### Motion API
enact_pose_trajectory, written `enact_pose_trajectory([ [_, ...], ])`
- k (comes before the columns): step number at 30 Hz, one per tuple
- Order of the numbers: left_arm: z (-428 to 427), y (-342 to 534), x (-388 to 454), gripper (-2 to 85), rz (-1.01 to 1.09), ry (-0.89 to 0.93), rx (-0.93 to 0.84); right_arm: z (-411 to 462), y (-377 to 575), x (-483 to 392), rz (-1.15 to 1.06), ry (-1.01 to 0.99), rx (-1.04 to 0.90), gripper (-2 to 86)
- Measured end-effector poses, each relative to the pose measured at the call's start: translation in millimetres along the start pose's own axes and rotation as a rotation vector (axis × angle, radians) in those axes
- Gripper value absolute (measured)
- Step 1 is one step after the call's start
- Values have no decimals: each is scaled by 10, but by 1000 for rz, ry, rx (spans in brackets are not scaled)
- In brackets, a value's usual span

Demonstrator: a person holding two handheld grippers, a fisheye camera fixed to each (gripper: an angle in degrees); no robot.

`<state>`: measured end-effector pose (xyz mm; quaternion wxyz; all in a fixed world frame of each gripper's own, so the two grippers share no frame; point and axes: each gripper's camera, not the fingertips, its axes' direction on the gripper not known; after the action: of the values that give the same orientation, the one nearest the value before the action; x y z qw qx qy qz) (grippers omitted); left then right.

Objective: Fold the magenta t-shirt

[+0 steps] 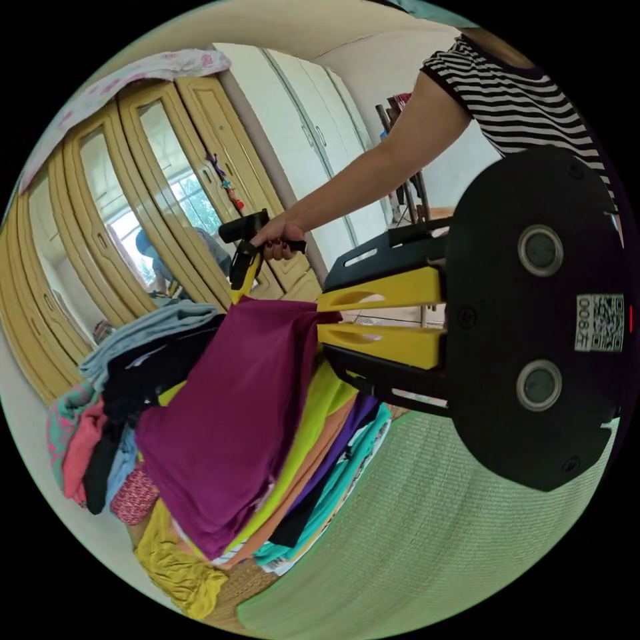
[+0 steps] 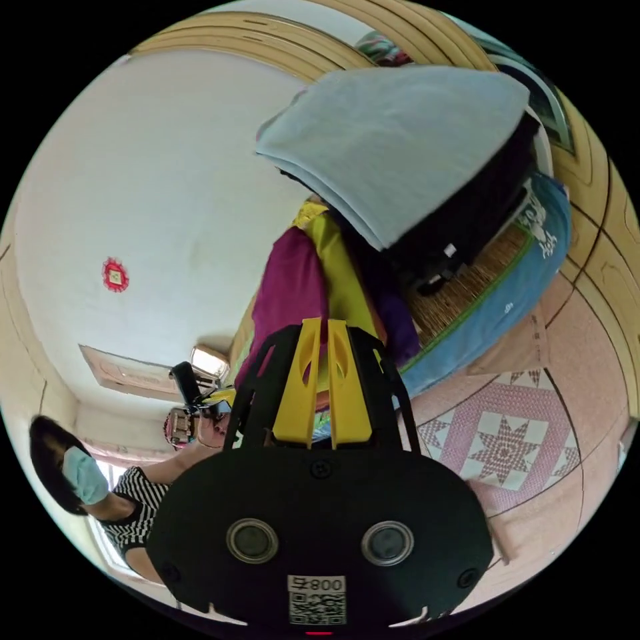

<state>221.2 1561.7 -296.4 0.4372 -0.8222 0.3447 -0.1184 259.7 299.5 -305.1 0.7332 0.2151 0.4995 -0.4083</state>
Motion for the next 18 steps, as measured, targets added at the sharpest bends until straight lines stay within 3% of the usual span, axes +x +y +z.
enact_pose_trajectory([
  [7,251,71,-329,40,-17,68,-14,9,355,364,92,-110,95,6],
  [12,135,59,-332,21,51,17,91,-221,648,-127,-44,-49,238,1],
  [15,251,-75,-387,10,66,-17,89,136,782,-660,-184,103,168,1],
  [18,559,-196,-545,5,42,-89,-46,784,737,-780,-208,321,0,0],
])
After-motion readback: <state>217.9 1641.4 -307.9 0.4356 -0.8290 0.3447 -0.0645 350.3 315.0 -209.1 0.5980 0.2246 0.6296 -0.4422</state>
